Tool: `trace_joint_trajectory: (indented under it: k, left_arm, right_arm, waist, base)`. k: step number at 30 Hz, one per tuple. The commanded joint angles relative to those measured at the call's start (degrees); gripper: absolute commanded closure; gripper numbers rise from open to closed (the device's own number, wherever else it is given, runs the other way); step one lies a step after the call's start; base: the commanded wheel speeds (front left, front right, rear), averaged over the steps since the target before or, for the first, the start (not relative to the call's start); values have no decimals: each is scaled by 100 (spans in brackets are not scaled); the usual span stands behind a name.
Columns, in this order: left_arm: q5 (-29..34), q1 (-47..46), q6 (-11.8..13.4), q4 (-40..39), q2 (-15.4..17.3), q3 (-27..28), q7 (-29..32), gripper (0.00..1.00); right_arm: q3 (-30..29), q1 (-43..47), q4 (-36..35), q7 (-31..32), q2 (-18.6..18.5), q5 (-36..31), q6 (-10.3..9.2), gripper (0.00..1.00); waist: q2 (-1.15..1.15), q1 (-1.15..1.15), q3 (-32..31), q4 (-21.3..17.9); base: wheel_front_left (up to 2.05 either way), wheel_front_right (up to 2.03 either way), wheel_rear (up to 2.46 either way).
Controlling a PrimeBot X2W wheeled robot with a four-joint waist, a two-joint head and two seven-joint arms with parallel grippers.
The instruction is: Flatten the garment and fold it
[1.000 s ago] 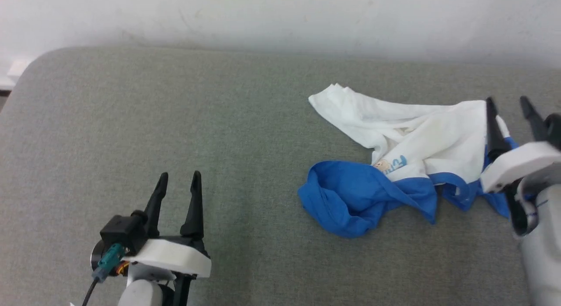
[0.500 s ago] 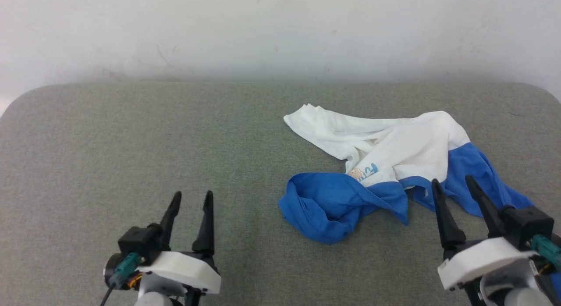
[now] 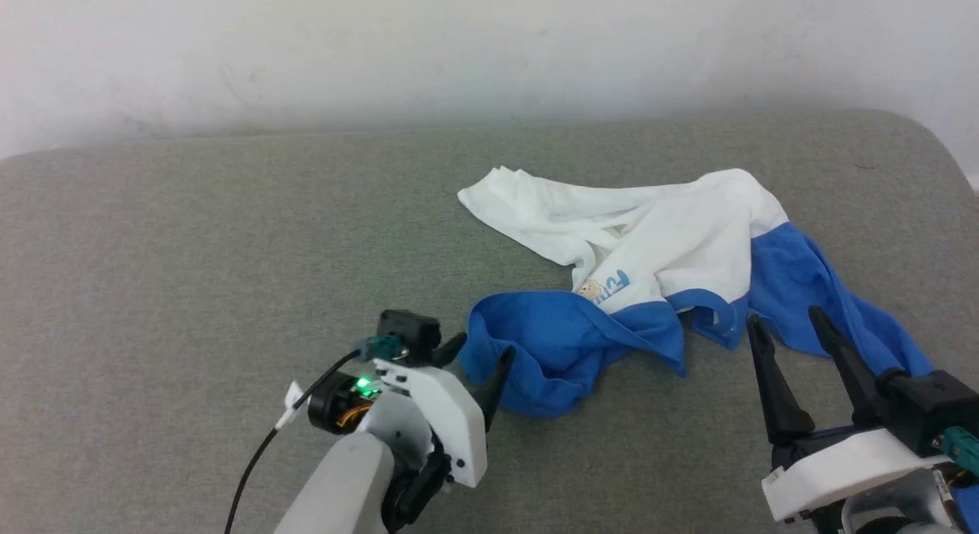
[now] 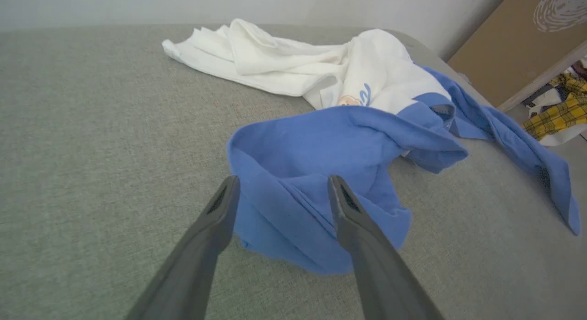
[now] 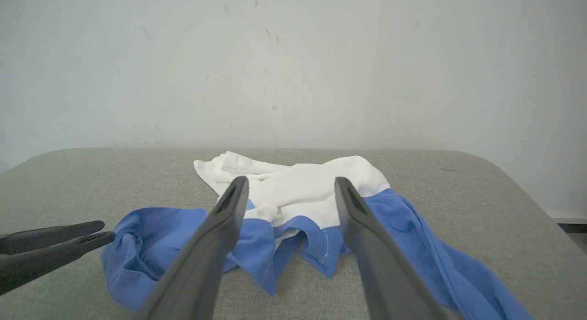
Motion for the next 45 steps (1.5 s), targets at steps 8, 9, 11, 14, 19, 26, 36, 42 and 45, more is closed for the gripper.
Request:
trace_joint_trajectory:
  k: [8,9,11,14,19,26,36,42,45]
  left_arm:
    - [-197,-399,-82,549,247,-609,1391,0]
    - [-222,-409,-85,605,276,-702,1518,0]
    - [-227,-440,-89,709,365,-939,1786,0]
    - [-399,-486,-92,753,489,-1452,2151,8]
    - [-666,-624,-93,543,852,-1804,1836,100]
    - [-562,-614,289,-261,1685,-1108,948,100]
    - [-428,51,1030,-1646,3104,-188,960,100]
    - [-821,574,1242,-1180,3205,312,548,100]
    - [-1156,779,1176,-523,2933,443,229,87]
  right_arm:
    - [24,74,-2,-61,18,217,-4,0]
    - [22,68,3,-84,18,244,-4,0]
    - [24,60,7,-106,18,268,-4,0]
    - [29,30,-5,-124,19,299,-4,0]
    - [11,25,24,-113,19,316,-4,0]
    - [-190,260,35,-85,19,409,-4,0]
    - [-315,408,-63,-10,19,449,-4,0]
    - [-327,344,-126,3,19,458,-4,0]
    - [-293,269,-102,7,19,452,-4,0]
  waist:
    - [0,0,252,-288]
    - [0,0,261,-299]
    - [0,0,277,-311]
    - [0,0,287,-307]
    - [0,0,187,-268]
    - [0,0,-87,-91]
    - [0,0,-112,173]
    - [0,0,93,221]
    - [0,0,150,200]
  base:
    - [0,0,0]
    - [0,0,0]
    - [0,0,0]
    - [0,0,0]
    - [0,0,0]
    - [0,0,0]
    - [0,0,0]
    - [0,0,0]
    - [0,0,0]
